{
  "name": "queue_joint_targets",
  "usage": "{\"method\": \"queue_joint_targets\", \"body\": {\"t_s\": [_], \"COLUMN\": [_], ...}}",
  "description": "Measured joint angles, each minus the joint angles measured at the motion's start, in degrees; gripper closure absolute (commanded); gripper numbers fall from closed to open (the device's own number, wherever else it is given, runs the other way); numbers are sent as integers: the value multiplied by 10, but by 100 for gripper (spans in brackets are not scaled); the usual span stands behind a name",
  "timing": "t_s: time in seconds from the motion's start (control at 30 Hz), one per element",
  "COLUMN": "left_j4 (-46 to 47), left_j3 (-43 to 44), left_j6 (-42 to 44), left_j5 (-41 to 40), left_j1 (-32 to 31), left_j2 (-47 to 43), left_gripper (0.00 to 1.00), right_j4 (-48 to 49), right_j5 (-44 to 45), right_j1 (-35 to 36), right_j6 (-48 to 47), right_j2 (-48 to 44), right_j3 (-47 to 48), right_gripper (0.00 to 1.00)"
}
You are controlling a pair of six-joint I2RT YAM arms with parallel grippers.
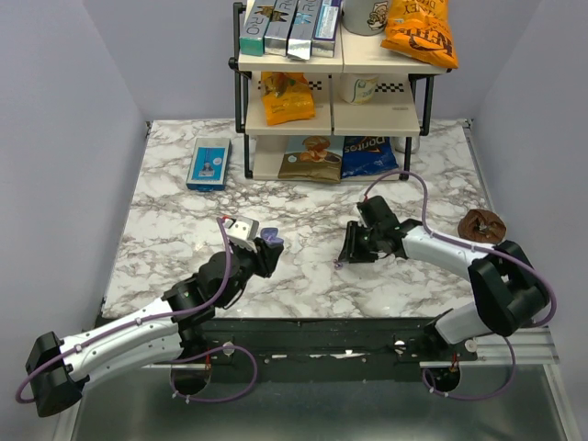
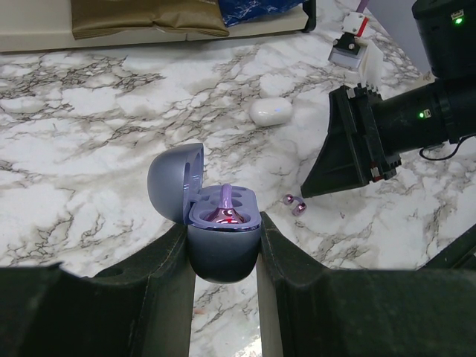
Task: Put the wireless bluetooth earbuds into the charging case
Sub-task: Pick up the earbud from the center of the board.
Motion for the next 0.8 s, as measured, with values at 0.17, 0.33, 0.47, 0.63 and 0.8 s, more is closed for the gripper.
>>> {"method": "queue_joint_targets", "body": {"t_s": [0.17, 0.33, 0.47, 0.63, 0.8], "left_j4": [0, 1, 1, 3, 5], "left_j3": [-4, -5, -6, -9, -10], "left_j6": [0, 0, 0, 0, 0], "left_j5": [-2, -2, -2, -2, -2], "left_j1": [0, 0, 0, 0, 0], "left_j2": [-1, 3, 4, 4, 5], "left_gripper": [100, 100, 100, 100, 100], "right_j4": [-2, -1, 2, 5, 5], "right_j5": [0, -1, -5, -11, -17], "right_j1": [0, 0, -1, -1, -1], "right_j6": [-1, -6, -9, -11, -13], "right_j2": [12, 24, 27, 30, 35], "right_j3": [-5, -4, -3, -2, 2], "right_gripper": [54, 54, 54, 54, 55]}}
